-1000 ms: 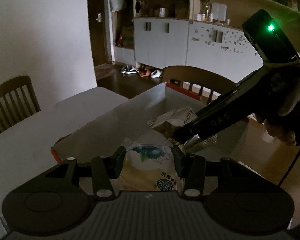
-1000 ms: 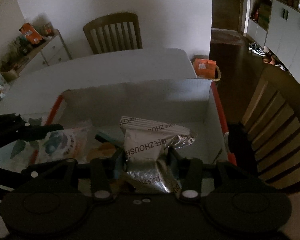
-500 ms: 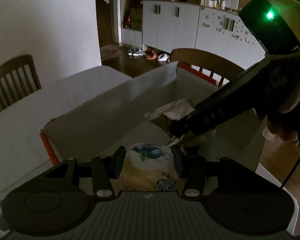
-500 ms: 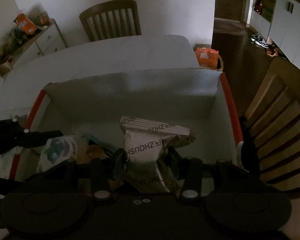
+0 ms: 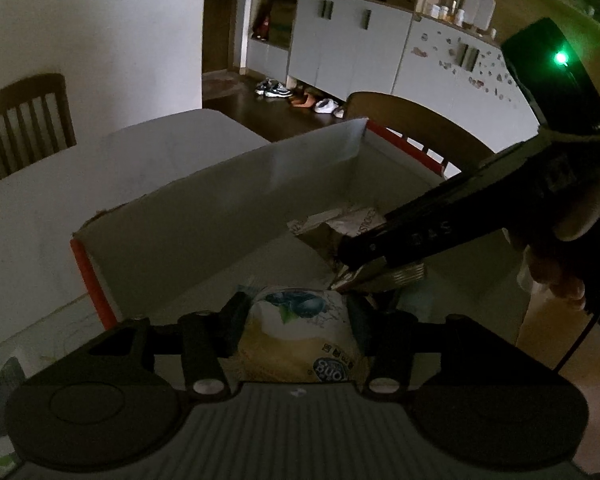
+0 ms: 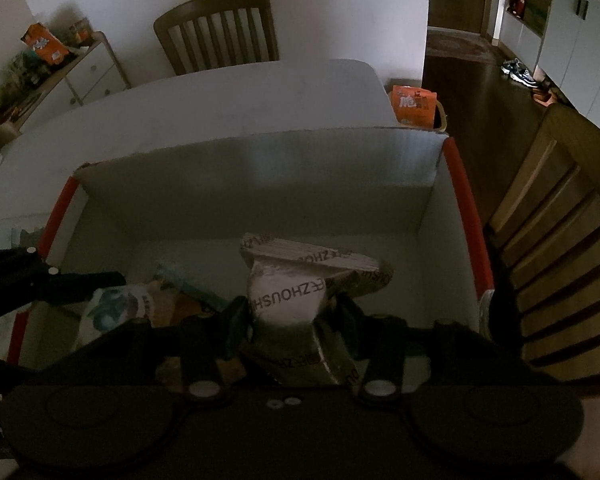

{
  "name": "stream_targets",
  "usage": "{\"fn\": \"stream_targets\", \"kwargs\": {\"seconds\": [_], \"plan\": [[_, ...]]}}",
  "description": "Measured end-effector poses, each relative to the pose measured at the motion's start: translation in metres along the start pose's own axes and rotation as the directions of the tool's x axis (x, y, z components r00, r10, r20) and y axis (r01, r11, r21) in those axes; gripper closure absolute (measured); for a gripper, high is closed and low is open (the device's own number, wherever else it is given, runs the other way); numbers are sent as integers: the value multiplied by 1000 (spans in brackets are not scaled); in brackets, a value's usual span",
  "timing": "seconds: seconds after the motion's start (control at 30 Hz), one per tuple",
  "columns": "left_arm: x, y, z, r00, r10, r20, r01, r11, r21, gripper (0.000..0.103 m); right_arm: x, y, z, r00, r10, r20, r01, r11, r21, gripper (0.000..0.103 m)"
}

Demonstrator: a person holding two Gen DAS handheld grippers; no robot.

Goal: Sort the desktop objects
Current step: 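Lower and release bread bag from left tool while right tool releases foil bag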

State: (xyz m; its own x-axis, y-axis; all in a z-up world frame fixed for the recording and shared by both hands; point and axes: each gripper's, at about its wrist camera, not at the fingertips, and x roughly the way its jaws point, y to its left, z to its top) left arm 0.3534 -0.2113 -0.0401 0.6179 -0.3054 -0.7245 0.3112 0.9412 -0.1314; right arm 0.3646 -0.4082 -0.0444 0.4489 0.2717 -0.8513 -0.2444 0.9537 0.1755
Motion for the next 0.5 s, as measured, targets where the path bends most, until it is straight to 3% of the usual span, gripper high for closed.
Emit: {"fn": "stream_targets", "kwargs": {"seconds": [0.3,0.5], "plan": [[-6,-4,-3,1000,-13,18,13,1000,-2,33,-7,-3,0,1000,0,22,0,1000,-1,43],[-15,-1,-5,999,-14,37,15,1000,-25,33,-17,-1,-3,999,10,41,-10,1000,-4,39]]}}
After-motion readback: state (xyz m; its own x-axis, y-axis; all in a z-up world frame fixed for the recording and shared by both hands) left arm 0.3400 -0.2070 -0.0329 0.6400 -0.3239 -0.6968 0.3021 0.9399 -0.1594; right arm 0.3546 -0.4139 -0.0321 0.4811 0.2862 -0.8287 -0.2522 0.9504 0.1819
